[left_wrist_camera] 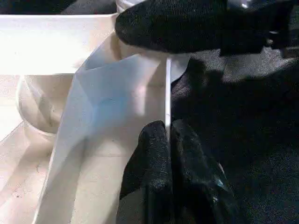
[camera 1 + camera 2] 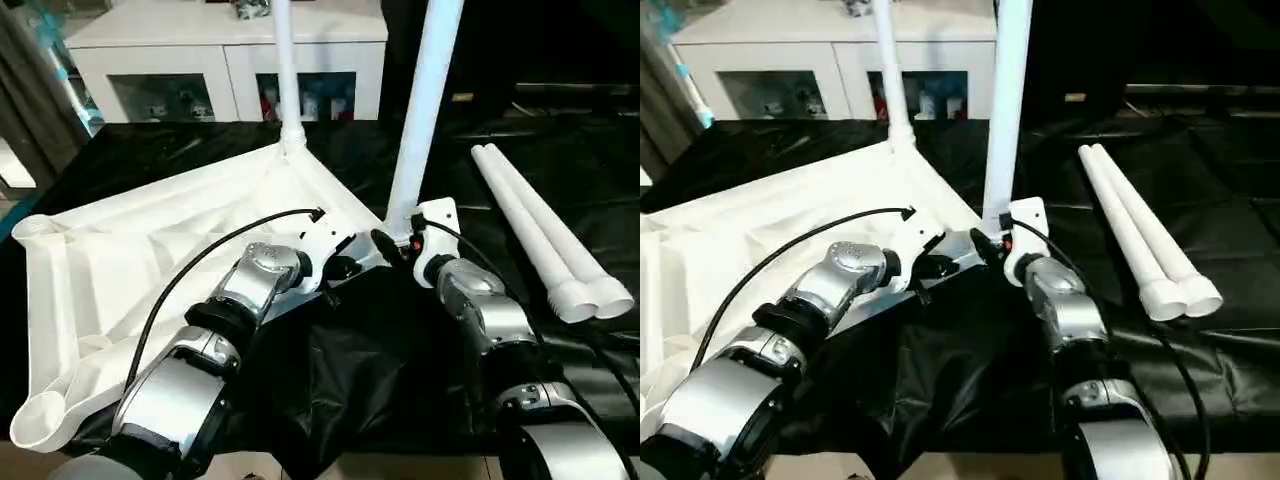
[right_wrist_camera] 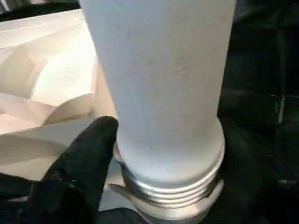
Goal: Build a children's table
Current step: Rotate leg to tighten
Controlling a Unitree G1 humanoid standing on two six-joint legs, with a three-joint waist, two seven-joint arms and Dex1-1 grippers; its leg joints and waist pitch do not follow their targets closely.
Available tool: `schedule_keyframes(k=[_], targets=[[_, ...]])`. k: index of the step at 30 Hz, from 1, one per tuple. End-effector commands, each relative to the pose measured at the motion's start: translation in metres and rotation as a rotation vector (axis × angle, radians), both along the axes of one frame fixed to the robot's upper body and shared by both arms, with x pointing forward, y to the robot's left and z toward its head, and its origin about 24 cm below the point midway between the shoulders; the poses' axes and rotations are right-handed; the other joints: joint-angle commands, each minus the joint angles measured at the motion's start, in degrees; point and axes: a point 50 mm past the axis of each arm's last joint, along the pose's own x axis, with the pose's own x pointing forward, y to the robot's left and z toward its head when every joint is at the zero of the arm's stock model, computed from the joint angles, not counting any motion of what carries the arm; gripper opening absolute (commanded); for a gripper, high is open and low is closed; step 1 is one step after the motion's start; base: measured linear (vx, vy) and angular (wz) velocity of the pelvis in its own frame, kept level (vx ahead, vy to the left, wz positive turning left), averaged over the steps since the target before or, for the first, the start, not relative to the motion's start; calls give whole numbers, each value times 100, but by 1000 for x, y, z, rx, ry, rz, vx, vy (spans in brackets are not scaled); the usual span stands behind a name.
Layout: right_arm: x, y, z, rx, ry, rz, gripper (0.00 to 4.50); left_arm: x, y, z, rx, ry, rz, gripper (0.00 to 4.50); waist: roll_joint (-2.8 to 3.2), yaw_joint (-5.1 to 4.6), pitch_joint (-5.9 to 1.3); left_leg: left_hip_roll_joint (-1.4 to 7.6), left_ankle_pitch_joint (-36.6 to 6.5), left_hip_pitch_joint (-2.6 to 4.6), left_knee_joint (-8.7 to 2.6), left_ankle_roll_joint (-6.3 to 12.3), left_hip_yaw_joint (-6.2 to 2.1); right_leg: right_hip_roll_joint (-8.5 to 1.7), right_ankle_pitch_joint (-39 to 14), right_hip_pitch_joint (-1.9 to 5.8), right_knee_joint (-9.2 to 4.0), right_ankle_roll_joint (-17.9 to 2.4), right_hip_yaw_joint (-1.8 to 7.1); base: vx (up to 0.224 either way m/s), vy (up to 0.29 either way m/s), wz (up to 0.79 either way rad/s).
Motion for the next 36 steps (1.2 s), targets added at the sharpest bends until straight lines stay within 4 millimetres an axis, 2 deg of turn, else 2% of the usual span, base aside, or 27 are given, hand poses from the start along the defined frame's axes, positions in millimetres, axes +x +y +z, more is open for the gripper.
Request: schedule_keyframes(k=[1, 4, 7, 9, 10, 12, 14, 15, 16, 18, 19, 21, 22, 24, 25, 29, 34, 36], targets=[[-13, 25, -9, 39, 56, 208, 380, 2, -6, 10, -14, -36, -48, 0, -44, -6, -400, 171, -1047, 18, -407, 487, -77, -367, -1167, 356, -424, -1304, 214, 0, 0, 0], [-17, 17, -6, 16, 42, 303, 380, 0, 5, 9, -9, -37, -110, 0, -36, 15, -423, 181, -822, 5, -388, 621, -82, -365, -694, 383, -371, -1395, 212, 0, 0, 0], [-22, 3, 0, -9, 28, 393, 380, -8, 18, 8, -20, -13, -243, 0, -35, 36, -414, 199, -829, -2, -375, 717, -61, -370, -567, 388, -359, -1505, 205, 0, 0, 0], [-25, -11, 6, -31, 20, 455, 380, -16, 28, 8, -21, 19, -355, 0, -22, 36, -424, 219, -862, 5, -377, 714, -58, -375, -566, 378, -347, -1555, 207, 0, 0, 0], [-26, -13, 7, -35, 20, 465, 380, -17, 29, 8, -21, 23, -366, 0, -29, 39, -419, 224, -880, 9, -380, 693, -58, -369, -588, 381, -343, -1561, 205, 0, 0, 0], [-27, -18, 9, -45, 18, 492, 380, -19, 33, 8, -23, 34, -391, 0, -11, 68, -404, 244, -1011, 42, -392, 630, -47, -371, -789, 339, -361, -1566, 218, 0, 0, 0], [-32, -26, 13, -49, 30, 552, 380, -22, 40, 11, -46, 55, -431, 0, -31, 112, -399, 258, -1047, 58, -401, 589, -42, -370, -859, 331, -363, -1544, 230, 0, 0, 0], [-33, -27, 13, -50, 33, 564, 380, -22, 42, 12, -48, 58, -438, 0, -34, 146, -399, 263, -1024, 53, -404, 567, -42, -374, -889, 333, -353, -1523, 232, 0, 0, 0], [-34, -28, 13, -52, 38, 575, 380, -23, 43, 12, -49, 61, -442, 0, -70, 158, -396, 254, -1030, 43, -406, 547, -39, -378, -931, 337, -355, -1496, 233, 0, 0, 0], [-37, -31, 13, -56, 53, 611, 366, -23, 48, 13, -46, 64, -446, 0, -53, 176, -396, 258, -1009, 46, -407, 522, -44, -391, -1019, 331, -355, -1456, 236, 0, 0, 0], [-38, -30, 12, -48, 58, 614, 356, -24, 49, 12, -44, 67, -445, 0, -84, 176, -393, 247, -980, 36, -402, 518, -37, -388, -1046, 331, -361, -1431, 239, 0, 0, 0], [-39, -30, 13, -36, 62, 622, 338, -25, 50, 12, -44, 71, -449, 0, -66, 183, -395, 244, -939, 37, -399, 510, -40, -396, -1096, 329, -365, -1413, 237, 0, 0, 0], [-39, -30, 13, -35, 63, 623, 338, -25, 50, 12, -45, 71, -449, 0, -88, 186, -398, 245, -896, 30, -398, 514, -42, -393, -1086, 331, -355, -1408, 238, 0, 0, 0], [-40, -27, 12, -26, 68, 634, 311, -26, 51, 12, -43, 73, -452, 0, -82, 190, -403, 246, -837, 26, -395, 523, -44, -392, -1054, 331, -348, -1391, 236, 0, 0, 0], [-40, -26, 12, -25, 70, 637, 311, -27, 51, 11, -42, 73, -451, 0, -81, 184, -407, 244, -799, 27, -390, 539, -39, -384, -983, 322, -346, -1404, 235, 0, 0, 0], [-38, -23, 7, -23, 68, 577, 285, -24, 50, 9, -32, 52, -388, 0, -89, 174, -397, 238, -826, 28, -393, 509, -37, -384, -1036, 314, -349, -1388, 235, 0, 0, 0], [-23, -16, -7, -28, 72, 304, 282, -7, 38, 9, -39, -18, -157, 0, -102, 118, -383, 205, -909, 40, -414, 307, -48, -383, -1473, 297, -406, -1218, 237, 0, 0, 0], [-18, -11, -13, -40, 78, 200, 281, -3, 30, 8, -28, -37, -84, 0, -115, 102, -383, 201, -931, 42, -415, 294, -49, -387, -1506, 304, -408, -1192, 241, 0, 0, 0]])
